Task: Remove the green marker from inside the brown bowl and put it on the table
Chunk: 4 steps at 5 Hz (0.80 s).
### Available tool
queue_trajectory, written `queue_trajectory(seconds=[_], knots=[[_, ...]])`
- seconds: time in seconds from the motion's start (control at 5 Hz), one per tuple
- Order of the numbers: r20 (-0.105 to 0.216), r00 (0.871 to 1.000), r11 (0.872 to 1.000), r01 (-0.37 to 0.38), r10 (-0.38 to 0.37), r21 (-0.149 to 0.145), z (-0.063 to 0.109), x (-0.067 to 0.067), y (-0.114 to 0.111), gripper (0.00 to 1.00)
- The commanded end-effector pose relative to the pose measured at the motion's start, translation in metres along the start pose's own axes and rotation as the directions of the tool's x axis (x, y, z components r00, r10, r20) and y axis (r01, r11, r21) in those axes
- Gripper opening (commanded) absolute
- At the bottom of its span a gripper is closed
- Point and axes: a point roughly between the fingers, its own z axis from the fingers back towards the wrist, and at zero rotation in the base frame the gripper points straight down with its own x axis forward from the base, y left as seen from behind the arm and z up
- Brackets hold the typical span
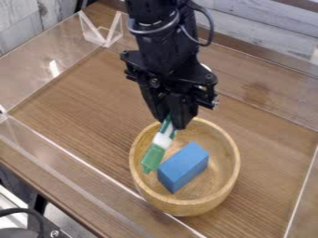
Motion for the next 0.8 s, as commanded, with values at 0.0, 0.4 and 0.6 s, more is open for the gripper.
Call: queue_trajectory(seconds=[0.0, 0.4, 0.6], knots=[[0.056, 0.998, 1.0, 0.023, -0.024, 0.004, 0.015, 0.008, 0.005, 0.0], [0.055, 0.997, 0.999, 0.044, -0.045, 0.019, 0.02, 0.001, 0.032, 0.0], [0.058, 0.997, 0.999, 0.043, -0.044, 0.032, 0.022, -0.002, 0.054, 0.0]])
